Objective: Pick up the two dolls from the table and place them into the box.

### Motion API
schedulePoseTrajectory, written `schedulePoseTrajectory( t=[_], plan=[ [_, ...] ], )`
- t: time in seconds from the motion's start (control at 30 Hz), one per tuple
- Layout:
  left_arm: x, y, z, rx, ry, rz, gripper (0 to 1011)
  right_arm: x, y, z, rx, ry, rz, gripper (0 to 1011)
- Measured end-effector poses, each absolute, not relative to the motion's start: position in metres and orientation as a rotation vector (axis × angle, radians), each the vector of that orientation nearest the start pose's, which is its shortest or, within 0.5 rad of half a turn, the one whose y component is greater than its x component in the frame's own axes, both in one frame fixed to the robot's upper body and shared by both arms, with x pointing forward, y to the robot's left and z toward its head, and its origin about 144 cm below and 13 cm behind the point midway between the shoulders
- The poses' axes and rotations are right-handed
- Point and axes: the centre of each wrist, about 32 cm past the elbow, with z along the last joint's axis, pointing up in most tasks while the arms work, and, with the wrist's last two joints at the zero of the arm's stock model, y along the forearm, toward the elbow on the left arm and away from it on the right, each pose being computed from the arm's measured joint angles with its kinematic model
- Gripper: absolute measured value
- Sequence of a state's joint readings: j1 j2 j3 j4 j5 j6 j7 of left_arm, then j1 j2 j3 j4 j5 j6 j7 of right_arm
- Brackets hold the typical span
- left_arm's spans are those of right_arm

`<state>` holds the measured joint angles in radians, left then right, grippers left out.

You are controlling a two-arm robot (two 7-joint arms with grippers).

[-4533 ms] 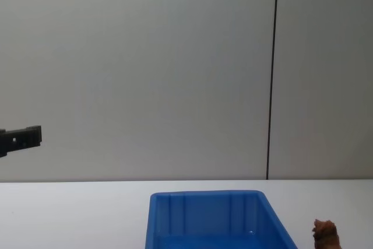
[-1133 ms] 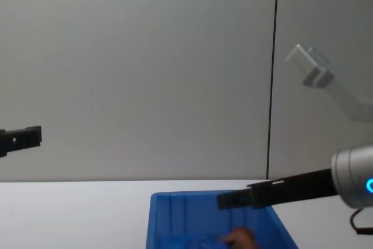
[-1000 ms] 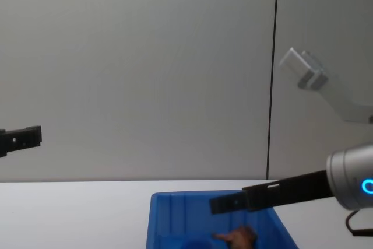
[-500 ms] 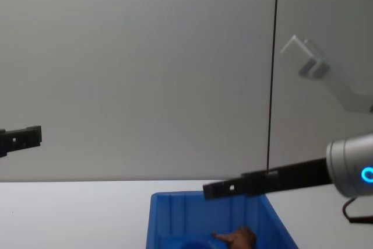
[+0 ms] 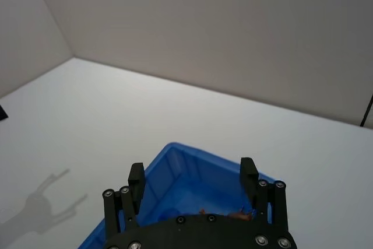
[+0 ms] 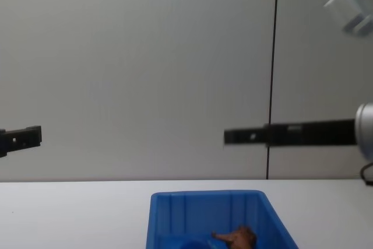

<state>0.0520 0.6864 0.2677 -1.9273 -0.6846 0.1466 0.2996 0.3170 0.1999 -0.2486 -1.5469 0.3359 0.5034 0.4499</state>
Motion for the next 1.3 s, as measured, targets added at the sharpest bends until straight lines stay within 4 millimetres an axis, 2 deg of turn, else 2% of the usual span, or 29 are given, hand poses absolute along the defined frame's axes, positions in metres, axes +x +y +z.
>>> schedulePoseTrajectory(
  t=[0.4,0.7,1.0,1.3],
  plan=[
    [0.423,0.281,1.226,0.06,0.07,1.435,1001,0.524,-0.234,1.244,0.085,0.218,-0.908,1001],
    [0.438,0.268,1.218,0.048,0.001,1.383,1001,0.519,-0.253,1.253,0.254,0.195,-0.954,1001],
    [0.454,0.251,1.211,0.044,-0.078,1.316,1001,0.515,-0.252,1.248,0.234,0.181,-0.976,1001],
    [0.472,0.228,1.206,0.048,-0.164,1.232,1001,0.496,-0.248,1.23,0.165,0.117,-1.064,1001]
  ],
)
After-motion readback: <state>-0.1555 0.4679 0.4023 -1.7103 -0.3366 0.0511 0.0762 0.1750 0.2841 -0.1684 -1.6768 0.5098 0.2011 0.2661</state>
